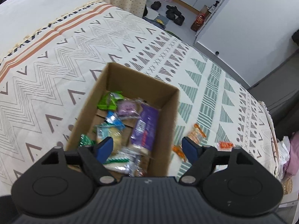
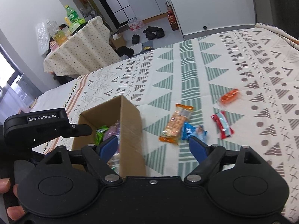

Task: Organize snacks
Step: 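Move both tools back toward the blue packet and red bar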

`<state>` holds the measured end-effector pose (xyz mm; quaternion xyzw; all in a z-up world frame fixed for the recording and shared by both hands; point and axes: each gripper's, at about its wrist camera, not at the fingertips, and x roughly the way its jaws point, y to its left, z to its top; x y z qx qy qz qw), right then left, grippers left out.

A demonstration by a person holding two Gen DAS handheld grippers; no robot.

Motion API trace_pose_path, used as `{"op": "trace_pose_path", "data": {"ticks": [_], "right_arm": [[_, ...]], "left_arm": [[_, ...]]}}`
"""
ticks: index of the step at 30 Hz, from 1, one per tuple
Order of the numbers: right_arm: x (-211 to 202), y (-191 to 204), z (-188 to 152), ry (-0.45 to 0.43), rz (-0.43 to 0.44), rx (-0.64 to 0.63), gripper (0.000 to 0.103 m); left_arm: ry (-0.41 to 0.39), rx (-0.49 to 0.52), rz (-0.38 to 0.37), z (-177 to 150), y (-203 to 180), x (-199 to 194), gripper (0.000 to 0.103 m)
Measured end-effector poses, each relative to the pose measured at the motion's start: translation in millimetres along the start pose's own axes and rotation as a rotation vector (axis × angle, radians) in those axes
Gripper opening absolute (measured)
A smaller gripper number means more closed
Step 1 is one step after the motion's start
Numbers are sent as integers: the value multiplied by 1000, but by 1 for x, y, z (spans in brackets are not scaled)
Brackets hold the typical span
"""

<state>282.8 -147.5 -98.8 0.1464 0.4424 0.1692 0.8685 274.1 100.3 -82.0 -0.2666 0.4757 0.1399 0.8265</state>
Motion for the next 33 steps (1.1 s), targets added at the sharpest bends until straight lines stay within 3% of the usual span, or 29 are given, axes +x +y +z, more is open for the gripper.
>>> {"op": "trace_pose_path", "data": {"ticks": [9,24,33], "right_arm": [[-15,-37,-3,-21,-28,38,103],[-21,-88,-3,-28,-39,109,103],[-13,-114,-1,-31,-57,131,103]], "left_arm": [[35,81,-21,-22,-39,2,89],[53,202,-58,-46,-98,12,95],[96,190,-61,-55,-122,37,96]]}}
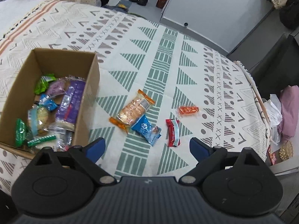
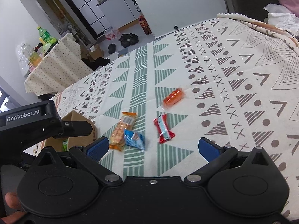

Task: Organize snacks
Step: 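Move both tools back toward the blue packet and red bar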

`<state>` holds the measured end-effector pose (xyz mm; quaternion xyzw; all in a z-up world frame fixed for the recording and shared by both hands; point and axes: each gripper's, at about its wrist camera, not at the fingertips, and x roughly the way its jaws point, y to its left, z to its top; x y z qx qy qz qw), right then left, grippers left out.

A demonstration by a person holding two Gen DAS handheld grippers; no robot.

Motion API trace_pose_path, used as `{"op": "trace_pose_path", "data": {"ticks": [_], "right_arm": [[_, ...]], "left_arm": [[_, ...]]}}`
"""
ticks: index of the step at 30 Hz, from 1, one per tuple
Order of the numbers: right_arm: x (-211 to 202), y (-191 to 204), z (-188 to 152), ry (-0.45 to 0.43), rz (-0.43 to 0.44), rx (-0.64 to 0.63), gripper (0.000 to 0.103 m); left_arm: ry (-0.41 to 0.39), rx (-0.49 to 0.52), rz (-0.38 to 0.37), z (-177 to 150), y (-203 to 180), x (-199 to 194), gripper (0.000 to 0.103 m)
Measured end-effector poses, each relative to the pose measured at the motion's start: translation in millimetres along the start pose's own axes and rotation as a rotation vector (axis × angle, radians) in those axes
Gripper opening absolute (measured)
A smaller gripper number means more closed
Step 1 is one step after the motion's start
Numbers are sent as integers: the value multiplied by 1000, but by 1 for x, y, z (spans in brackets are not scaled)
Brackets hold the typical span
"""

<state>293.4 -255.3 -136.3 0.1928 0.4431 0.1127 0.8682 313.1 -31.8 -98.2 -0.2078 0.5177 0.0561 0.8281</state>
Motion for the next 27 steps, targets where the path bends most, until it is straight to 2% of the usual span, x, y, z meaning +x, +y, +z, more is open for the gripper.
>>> {"op": "trace_pose_path", "data": {"ticks": [2,7,12,27], "right_arm": [[4,-5,2,1,1,6,102],[16,-14,6,35,6,8,78],[30,-21,7,72,17,7,63],[73,-25,14,138,48,-4,52]], "left_arm": [[11,-12,1,0,-2,8,96],[33,-66,-6,0,-4,27,94],[42,-114,-5,1,-6,46,89],[98,-275,23,8,2,105,60]]}}
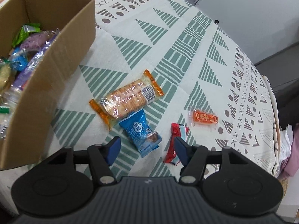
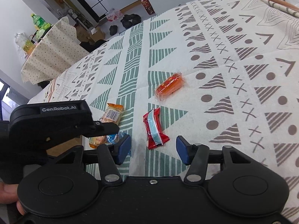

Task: Organize snacks
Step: 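Move both tools back toward the blue packet and red bar, then grasp the blue packet with the left gripper while the right grasps the red bar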

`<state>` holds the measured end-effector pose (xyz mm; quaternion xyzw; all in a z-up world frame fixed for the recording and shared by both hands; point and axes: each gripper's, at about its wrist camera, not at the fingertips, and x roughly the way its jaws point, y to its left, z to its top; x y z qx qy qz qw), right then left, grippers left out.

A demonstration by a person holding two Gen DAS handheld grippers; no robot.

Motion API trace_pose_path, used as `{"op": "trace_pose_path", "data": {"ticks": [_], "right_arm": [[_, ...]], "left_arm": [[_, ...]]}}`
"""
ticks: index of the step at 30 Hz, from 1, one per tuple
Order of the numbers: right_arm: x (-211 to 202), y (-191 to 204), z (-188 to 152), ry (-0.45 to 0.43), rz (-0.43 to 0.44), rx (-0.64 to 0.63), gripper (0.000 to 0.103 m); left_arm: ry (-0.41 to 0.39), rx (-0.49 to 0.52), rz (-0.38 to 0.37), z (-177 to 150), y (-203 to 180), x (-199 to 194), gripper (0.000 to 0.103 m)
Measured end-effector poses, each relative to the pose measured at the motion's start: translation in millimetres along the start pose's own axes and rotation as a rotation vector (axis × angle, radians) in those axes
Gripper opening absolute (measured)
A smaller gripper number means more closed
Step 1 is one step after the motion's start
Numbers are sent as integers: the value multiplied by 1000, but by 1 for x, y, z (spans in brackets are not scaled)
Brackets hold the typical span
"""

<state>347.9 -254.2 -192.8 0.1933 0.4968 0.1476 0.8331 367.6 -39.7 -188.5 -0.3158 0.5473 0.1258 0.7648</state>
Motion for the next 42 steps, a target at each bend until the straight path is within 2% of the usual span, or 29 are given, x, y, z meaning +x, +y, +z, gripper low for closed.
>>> {"op": "trace_pose_path", "data": {"ticks": [5,10,12,14,17,21,23,24,25,32,42], "right_arm": [[15,1,3,24,-8,-26,50],[28,3,4,50,-10,-39,46],[32,4,5,56,-12,-44,46],[36,7,5,67,-20,-60,46],[43,10,5,75,-33,-79,46],[52,19,9,80,-50,-105,46],[56,25,10,99,-73,-129,41],[58,27,11,106,-91,-140,29],[59,28,12,114,-102,-146,22],[42,28,4,119,-86,-118,20],[0,39,-13,55,-93,-46,20]], "left_arm": [[14,-19,2,1,-3,16,58],[27,-28,22,2,-1,29,50],[32,-25,35,3,2,34,43],[26,-37,27,5,6,35,42],[32,-49,26,7,8,34,34],[44,-56,30,11,10,32,31],[48,-48,46,12,11,29,31],[47,-41,53,13,11,28,31],[48,-34,56,13,11,27,31],[46,9,41,9,14,11,30],[-6,88,0,2,16,-35,30]]}}
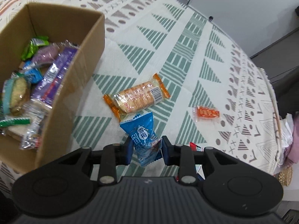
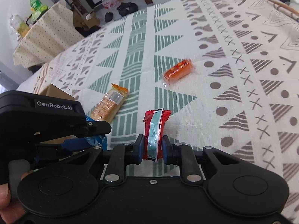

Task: Organize snacks
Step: 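Grasp the blue packet with the left gripper while the right grasps the red bar, then carry both packets over the cardboard box and open both grippers inside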

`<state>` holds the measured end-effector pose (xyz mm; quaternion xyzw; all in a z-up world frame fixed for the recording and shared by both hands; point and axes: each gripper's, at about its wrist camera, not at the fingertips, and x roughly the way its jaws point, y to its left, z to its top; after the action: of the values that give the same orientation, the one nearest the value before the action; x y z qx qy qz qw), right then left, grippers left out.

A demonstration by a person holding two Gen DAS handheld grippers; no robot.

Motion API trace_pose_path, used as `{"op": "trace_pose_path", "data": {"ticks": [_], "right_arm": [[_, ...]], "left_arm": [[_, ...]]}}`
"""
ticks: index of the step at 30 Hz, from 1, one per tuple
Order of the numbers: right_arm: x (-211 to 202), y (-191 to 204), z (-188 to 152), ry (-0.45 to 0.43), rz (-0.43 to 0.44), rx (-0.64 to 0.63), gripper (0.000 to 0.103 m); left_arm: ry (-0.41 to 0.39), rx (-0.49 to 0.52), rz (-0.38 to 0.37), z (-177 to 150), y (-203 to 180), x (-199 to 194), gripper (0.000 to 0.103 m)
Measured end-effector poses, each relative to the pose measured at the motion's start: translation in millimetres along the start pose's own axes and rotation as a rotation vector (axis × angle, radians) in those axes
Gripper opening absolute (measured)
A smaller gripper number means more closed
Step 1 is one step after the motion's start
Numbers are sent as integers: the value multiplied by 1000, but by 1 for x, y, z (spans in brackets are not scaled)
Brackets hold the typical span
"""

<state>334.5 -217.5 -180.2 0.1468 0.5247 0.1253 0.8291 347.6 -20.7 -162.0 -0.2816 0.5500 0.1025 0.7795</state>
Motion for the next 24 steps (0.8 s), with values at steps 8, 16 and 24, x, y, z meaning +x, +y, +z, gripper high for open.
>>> {"op": "trace_pose_path", "data": {"ticks": [8,16,24], "right_arm": [[-33,27,-2,-89,-7,-38,20],[-55,50,-13,-141,-8,-52,20],[-68,75,-23,-184,0,-79,20]], "left_arm": [[-58,43,-49,-3,7,-41,30],[-93,41,-68,-6,27,-72,30],[-129,46,-88,-7,47,-103,30]]}}
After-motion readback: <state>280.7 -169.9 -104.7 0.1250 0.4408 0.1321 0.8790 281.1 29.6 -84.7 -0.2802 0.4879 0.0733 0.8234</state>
